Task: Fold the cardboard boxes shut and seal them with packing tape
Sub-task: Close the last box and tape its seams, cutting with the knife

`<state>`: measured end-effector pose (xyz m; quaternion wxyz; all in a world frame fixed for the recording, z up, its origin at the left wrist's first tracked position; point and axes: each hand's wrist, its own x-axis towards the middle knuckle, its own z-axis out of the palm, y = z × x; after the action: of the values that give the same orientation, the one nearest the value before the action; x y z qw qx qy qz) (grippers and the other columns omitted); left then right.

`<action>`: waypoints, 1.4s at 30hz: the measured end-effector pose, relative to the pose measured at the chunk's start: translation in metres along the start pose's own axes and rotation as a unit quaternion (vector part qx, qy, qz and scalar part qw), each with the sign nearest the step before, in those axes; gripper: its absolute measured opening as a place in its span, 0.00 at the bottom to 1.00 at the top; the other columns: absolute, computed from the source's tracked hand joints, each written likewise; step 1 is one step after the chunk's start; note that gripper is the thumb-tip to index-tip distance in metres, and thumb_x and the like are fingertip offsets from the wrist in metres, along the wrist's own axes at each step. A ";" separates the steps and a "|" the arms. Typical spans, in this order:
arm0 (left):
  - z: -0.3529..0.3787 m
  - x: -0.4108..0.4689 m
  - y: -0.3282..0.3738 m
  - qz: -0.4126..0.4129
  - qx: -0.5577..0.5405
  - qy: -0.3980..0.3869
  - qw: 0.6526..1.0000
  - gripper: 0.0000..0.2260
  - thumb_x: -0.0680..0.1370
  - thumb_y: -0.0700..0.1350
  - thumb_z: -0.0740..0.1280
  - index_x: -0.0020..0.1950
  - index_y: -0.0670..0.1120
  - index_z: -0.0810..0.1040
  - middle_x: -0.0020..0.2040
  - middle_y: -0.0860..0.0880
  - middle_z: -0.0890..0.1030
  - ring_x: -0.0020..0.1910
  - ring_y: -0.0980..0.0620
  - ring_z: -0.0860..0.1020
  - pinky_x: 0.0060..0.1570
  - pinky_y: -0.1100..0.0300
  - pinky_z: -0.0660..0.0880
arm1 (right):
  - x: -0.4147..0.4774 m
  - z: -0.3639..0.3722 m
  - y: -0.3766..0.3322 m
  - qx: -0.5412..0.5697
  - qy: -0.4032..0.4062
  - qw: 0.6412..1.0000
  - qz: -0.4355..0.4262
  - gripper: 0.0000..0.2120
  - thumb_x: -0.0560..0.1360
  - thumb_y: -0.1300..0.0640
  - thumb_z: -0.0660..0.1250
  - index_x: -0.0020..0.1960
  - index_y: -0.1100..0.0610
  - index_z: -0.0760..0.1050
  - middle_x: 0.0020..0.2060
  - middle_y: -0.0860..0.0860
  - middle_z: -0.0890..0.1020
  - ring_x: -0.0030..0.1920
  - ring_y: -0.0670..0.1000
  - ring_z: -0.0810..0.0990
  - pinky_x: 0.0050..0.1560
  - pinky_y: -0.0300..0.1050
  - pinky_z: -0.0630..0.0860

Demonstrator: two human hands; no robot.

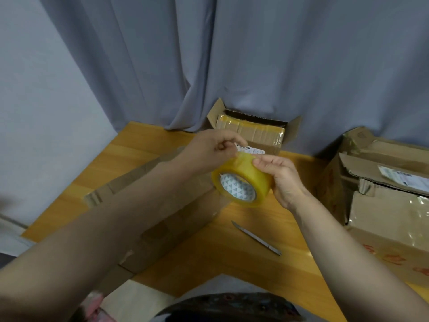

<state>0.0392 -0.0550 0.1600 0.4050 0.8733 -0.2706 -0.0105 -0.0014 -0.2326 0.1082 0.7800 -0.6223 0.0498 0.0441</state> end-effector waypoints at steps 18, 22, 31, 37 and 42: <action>0.020 0.001 0.000 -0.021 0.101 0.153 0.983 0.08 0.79 0.43 0.64 0.50 0.41 0.81 0.46 0.46 0.83 0.45 0.49 0.79 0.47 0.55 0.74 | -0.003 0.011 -0.010 -0.040 -0.029 0.998 -0.030 0.22 0.68 0.64 0.71 0.62 0.60 0.75 0.45 0.49 0.84 0.45 0.46 0.83 0.46 0.38 0.79; 0.015 0.005 -0.008 -0.043 0.153 0.152 0.975 0.10 0.81 0.47 0.61 0.53 0.43 0.78 0.47 0.47 0.82 0.47 0.49 0.78 0.47 0.53 0.74 | -0.008 0.015 -0.012 -0.059 -0.048 0.997 0.002 0.12 0.70 0.51 0.68 0.44 0.61 0.80 0.34 0.54 0.84 0.33 0.50 0.82 0.37 0.41 0.80; -0.001 0.022 -0.022 -0.109 0.076 0.135 0.982 0.09 0.80 0.46 0.62 0.46 0.42 0.78 0.41 0.49 0.81 0.42 0.52 0.79 0.44 0.56 0.75 | -0.003 0.010 -0.032 0.007 -0.064 0.997 0.051 0.19 0.69 0.49 0.69 0.45 0.66 0.79 0.29 0.62 0.81 0.28 0.56 0.80 0.32 0.44 0.80; -0.027 0.043 -0.045 -0.164 0.049 0.137 0.976 0.17 0.78 0.42 0.64 0.29 0.48 0.73 0.28 0.53 0.74 0.30 0.54 0.73 0.39 0.58 0.71 | -0.001 0.005 -0.038 -0.050 -0.115 0.989 0.074 0.14 0.66 0.58 0.67 0.42 0.71 0.76 0.30 0.64 0.81 0.28 0.57 0.80 0.33 0.45 0.80; -0.047 0.053 -0.083 -0.214 0.074 0.107 0.968 0.14 0.79 0.43 0.65 0.34 0.41 0.79 0.27 0.49 0.73 0.30 0.51 0.72 0.45 0.52 0.74 | -0.001 0.002 -0.035 -0.051 -0.131 0.985 0.100 0.18 0.68 0.56 0.64 0.44 0.73 0.76 0.32 0.64 0.81 0.30 0.58 0.81 0.36 0.46 0.80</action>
<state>0.1341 -0.0035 0.1432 0.3547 0.9343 -0.0320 0.0168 0.0020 -0.2385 0.1428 0.7384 -0.6422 0.0075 0.2056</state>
